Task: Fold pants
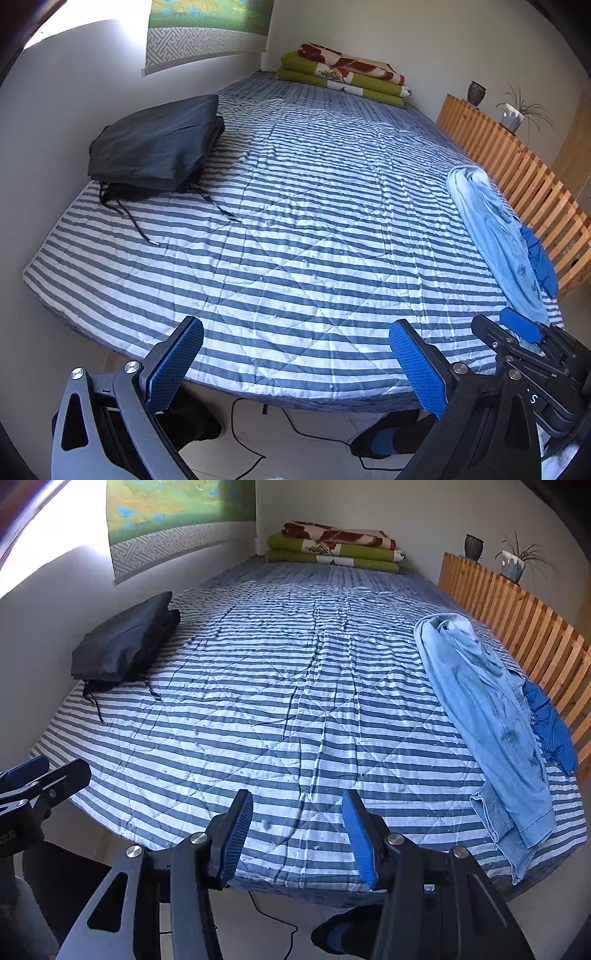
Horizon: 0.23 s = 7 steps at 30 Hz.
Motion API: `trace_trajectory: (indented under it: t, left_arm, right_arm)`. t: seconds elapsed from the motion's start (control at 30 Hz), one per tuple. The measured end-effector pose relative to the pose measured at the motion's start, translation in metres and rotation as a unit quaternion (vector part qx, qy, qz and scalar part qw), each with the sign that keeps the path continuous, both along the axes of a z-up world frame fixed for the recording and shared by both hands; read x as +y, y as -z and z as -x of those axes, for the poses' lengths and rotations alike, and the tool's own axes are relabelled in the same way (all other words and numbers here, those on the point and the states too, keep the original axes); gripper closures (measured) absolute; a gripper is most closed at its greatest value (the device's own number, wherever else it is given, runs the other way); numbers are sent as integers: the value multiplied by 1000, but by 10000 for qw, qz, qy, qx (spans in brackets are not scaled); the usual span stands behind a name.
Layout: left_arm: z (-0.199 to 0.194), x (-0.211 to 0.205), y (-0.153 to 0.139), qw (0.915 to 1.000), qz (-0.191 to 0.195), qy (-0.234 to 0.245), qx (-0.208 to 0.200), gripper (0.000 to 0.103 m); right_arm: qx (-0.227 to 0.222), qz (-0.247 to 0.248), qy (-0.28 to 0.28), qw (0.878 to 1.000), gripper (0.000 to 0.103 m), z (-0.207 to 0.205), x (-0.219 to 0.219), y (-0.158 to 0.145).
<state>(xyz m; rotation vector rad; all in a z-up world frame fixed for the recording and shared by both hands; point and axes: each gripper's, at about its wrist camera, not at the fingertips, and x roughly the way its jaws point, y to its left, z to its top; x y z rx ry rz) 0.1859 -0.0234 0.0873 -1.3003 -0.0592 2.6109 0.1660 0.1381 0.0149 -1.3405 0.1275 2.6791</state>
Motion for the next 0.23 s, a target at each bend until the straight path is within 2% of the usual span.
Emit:
trace_trajectory:
  t: [0.23]
  left_arm:
    - [15,16,13,9997,37,224,-93,1]
  right_arm:
    - [-130,55,101,9998,57,8,10,12]
